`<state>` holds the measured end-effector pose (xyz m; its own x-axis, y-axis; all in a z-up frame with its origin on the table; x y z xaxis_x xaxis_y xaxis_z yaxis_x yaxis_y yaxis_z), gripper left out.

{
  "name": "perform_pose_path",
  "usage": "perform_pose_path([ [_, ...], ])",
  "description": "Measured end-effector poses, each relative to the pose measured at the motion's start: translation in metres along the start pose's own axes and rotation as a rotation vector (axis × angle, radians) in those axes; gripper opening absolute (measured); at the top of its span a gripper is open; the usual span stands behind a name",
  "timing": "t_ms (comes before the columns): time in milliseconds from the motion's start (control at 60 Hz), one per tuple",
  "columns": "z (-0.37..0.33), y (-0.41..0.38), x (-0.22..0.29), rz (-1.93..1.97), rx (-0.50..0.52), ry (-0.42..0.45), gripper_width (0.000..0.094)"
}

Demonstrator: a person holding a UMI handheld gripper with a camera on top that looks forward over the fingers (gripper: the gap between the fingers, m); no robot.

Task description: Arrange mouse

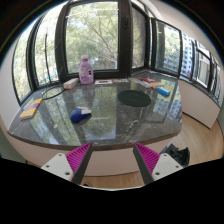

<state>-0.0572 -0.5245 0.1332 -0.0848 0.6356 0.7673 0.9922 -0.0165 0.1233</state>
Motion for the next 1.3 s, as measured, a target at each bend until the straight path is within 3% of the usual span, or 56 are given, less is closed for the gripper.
perform_pose_path([
  [133, 0.044, -0.069, 0.024, -0.063, 0.082, 0.065, 0.0846],
  [317, 0.116, -0.134, 0.057, -0.097, 0.122, 0.107, 0.0844],
  [517, 0.18, -0.167, 0.081, -0.031, 0.107, 0.084, 0.0842],
  [617, 0.202, -0.17, 0.089, -0.015, 0.049, 0.046, 0.085],
  [883, 0.244, -0.174, 0.118, -0.032, 0.029, 0.049, 0.0848],
  [1000, 0.259, -0.175, 0.128, -0.045, 0.03, 0.041, 0.0715],
  [1067, 0.263, -0.177, 0.131, -0.058, 0.04, 0.034, 0.0572],
  [1300, 0.264, -0.18, 0.134, -0.124, 0.063, 0.013, 0.0391],
])
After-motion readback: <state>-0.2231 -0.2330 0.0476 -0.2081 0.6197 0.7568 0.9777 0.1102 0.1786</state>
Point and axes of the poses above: the point between the fingertips, and its own axes, seen from behind it with the camera up: y to the right, x up, z forward, the way the camera looks, the point moved 10 cm from there along -z, backward, against the way the camera looks, and after that the axes turned 9 degrees about -z, right-handed, at the moved point
